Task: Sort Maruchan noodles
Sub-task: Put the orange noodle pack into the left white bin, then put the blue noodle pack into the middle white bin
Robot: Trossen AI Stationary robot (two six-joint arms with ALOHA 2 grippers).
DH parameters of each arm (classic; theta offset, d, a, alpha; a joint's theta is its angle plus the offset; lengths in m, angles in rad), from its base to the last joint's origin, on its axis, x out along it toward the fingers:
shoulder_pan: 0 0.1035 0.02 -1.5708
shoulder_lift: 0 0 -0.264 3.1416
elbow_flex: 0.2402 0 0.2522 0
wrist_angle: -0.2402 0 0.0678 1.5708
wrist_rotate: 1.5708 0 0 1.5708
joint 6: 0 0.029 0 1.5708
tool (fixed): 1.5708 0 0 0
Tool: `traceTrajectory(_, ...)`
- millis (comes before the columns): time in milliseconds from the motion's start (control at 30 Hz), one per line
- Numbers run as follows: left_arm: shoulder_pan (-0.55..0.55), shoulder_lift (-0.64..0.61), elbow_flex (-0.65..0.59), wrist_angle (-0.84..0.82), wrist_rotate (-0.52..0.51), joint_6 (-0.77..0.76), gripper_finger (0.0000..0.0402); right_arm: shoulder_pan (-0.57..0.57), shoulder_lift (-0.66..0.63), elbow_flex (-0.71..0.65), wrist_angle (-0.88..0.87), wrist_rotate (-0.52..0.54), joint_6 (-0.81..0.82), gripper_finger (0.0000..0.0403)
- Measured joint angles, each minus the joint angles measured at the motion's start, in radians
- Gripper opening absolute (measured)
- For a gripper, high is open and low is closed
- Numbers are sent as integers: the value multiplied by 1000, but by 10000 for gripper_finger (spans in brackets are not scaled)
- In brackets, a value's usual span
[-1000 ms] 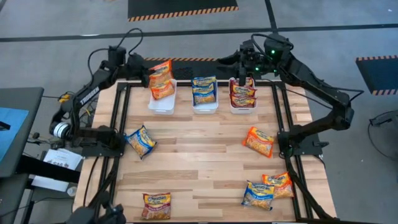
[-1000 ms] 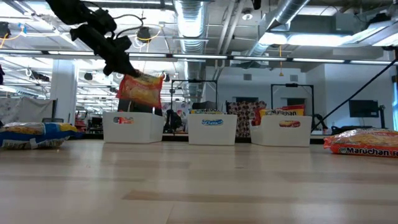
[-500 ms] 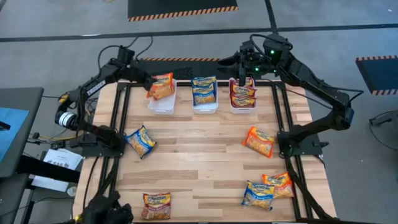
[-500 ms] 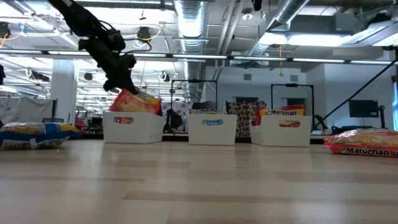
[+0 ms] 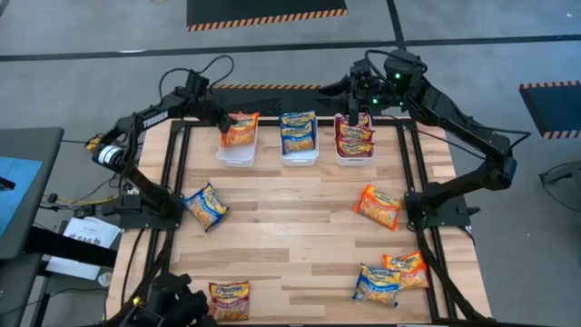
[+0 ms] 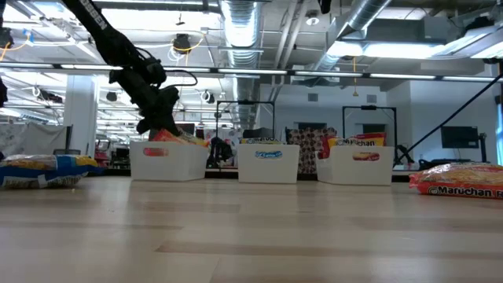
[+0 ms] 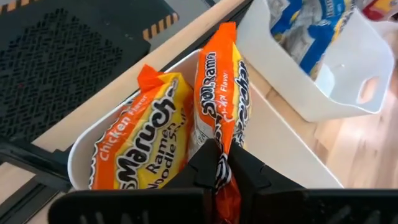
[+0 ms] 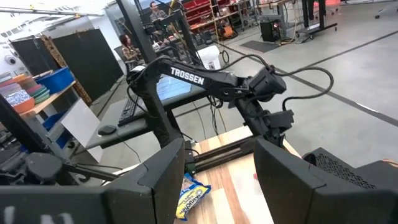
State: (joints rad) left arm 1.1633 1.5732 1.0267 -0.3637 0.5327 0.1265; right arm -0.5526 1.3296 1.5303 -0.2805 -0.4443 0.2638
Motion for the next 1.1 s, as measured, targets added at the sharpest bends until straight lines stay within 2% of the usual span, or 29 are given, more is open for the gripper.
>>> traceTrajectory(300,-9,16,0,38,-48,0,42,0,0,0,0,0,0,219)
traceTrajectory(467,-8,16,0,-4,-107,-16,76,0,0,0,0,0,-1,219)
traceTrajectory(733,-8,16,0,-47,-35,-23,127,0,0,0,0,0,-1,219)
traceTrajectory(867,-8,16,17,-47,-49,-23,143,0,0,0,0,0,-3,219)
traceTrajectory(1100,-8,16,123,-78,-62,-15,156,0,0,0,-2,0,-3,219)
